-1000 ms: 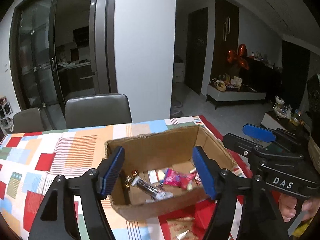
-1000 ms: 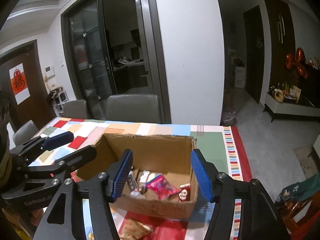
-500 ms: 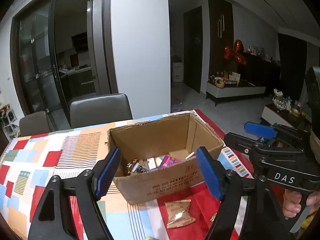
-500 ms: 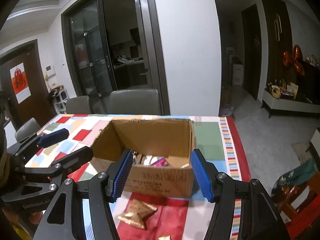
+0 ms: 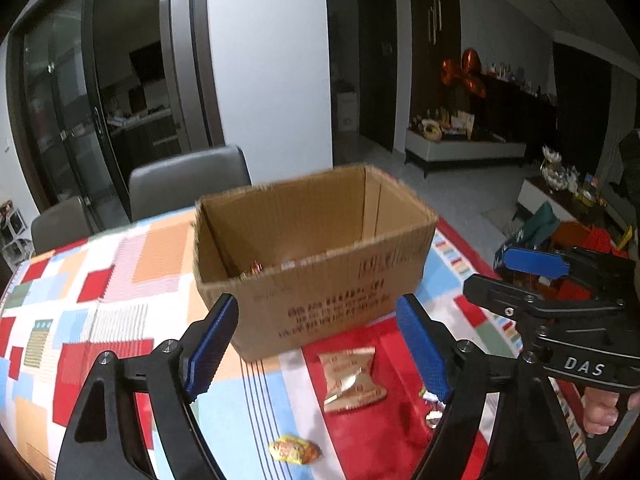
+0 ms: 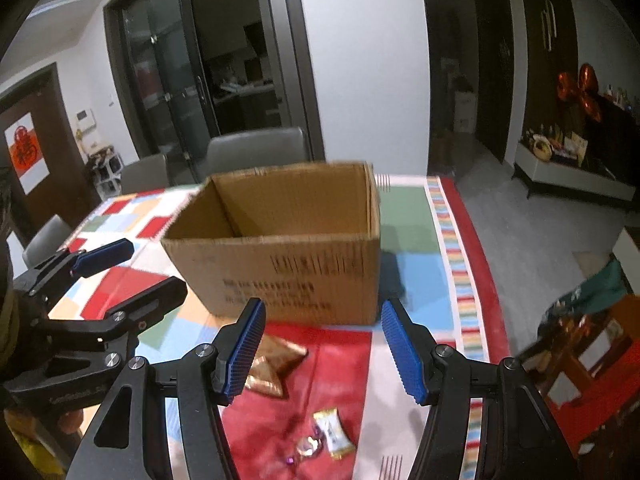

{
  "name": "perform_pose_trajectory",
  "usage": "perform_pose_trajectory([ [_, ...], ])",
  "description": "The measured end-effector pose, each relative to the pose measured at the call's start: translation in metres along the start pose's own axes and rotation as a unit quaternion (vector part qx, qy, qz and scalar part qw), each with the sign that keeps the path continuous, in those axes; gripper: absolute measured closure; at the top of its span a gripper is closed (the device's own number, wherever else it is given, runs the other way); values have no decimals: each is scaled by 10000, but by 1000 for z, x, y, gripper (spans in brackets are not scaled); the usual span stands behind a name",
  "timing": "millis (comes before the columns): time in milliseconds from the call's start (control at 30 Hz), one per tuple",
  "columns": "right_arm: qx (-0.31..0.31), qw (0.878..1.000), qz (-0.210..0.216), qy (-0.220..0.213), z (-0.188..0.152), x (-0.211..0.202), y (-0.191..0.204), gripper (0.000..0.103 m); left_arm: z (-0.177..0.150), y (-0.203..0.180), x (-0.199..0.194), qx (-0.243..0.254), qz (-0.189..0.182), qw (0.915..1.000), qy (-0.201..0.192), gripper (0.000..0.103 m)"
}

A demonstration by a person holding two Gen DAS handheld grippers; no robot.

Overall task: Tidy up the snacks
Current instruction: 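Move both tools back toward the biscuit packet and gold bar on the table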

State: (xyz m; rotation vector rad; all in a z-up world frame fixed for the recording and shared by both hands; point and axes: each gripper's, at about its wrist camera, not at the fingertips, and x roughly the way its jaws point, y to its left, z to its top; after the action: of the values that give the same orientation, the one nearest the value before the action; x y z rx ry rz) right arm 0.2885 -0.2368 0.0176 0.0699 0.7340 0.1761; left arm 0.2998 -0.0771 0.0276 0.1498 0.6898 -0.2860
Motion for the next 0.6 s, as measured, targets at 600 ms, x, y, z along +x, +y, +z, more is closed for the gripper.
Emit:
perform_pose_trajectory([
  [600,294,9868,-63,1590,-79,61,-15,49,-55,-5,86,-143,-350,9880,1496,22],
])
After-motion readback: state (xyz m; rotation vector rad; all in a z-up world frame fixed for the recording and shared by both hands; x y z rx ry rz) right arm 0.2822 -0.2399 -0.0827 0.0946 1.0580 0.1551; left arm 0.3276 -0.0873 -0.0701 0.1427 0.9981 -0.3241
